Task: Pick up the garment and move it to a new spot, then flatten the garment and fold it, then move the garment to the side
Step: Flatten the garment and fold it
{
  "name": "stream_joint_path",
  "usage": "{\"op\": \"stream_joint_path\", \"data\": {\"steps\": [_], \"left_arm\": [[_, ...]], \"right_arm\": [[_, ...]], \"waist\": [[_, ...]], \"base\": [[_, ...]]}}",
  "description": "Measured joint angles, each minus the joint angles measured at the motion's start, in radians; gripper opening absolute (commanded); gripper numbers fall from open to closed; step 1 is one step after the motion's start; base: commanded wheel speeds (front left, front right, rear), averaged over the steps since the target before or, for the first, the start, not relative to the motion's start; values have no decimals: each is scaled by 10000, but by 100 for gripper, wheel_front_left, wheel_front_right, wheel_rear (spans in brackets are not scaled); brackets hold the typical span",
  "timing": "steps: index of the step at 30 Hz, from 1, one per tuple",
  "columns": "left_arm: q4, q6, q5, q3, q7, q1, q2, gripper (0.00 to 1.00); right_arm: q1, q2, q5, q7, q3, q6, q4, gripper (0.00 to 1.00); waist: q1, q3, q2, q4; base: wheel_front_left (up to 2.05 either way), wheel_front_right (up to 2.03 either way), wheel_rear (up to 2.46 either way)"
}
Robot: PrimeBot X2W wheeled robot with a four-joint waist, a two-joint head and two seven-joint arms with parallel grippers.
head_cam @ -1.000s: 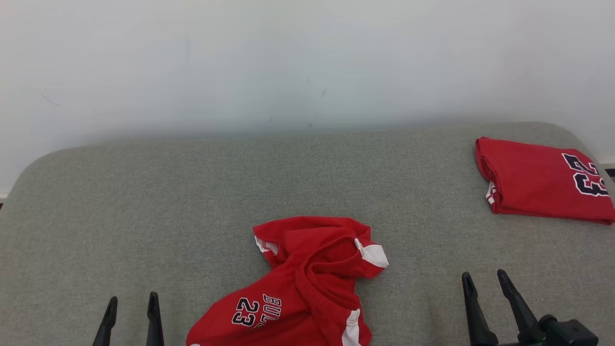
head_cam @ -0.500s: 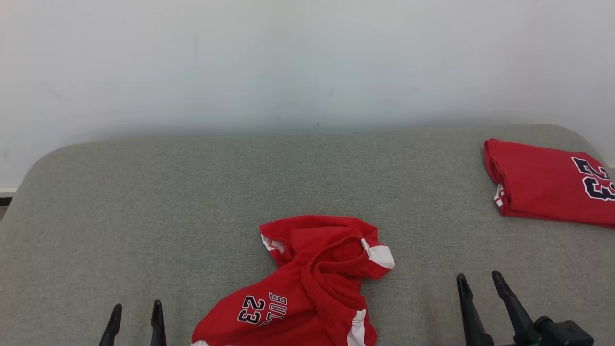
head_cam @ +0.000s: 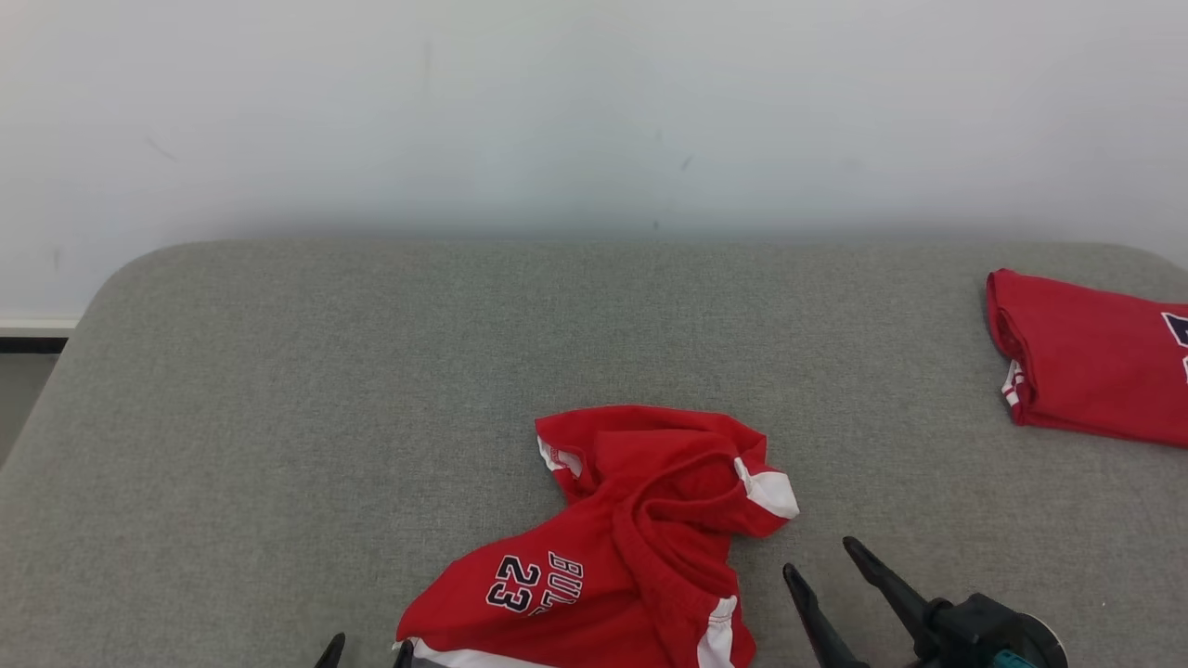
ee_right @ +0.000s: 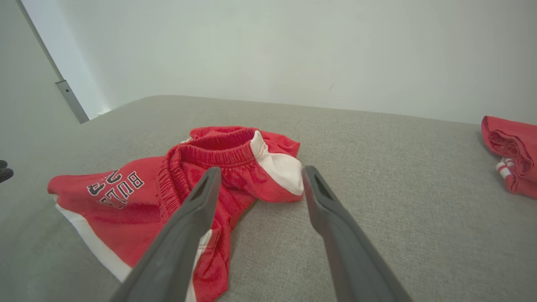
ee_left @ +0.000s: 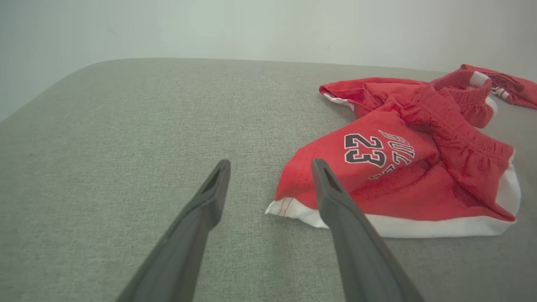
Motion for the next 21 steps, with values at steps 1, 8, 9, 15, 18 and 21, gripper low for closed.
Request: {"op": "stream_joint_path", "data": {"steps": [1,8,9,15,18,21], "left_arm": [[236,-2,-127,-255,-6,-110,142,100],[1457,-4,-915,-1624,-75,-1124,865,100],[1620,-4,-1009,-1795,-77,-1277,920,100],[2476,-4,-1406,-2823,-121,-2035,1147,100],[2761,-4,-1653,-3147,-146,-2386,1187,100],[2955,-4,-1831,-3210,-146,-2676,1214,100]], "right_arm": [[-102,-125,44,44,242,0,100,100],[-1011,-918,493,454,2029,0,746,100],[-1151,-993,548,477,2247,0,828,100],[-1832,-1292,1014,531,3346,0,1227,100],[-2053,-1411,1244,543,3754,0,1344,100],[-2241,-1501,1442,562,4069,0,1452,100]], "waist": [[0,29,0,32],[0,311,0,211],[0,354,0,237],[1,549,0,400],[0,617,0,469],[0,696,0,497]], "base": [[0,0,0],[0,0,0],[0,0,0],[0,0,0],[0,0,0],[0,0,0]]}}
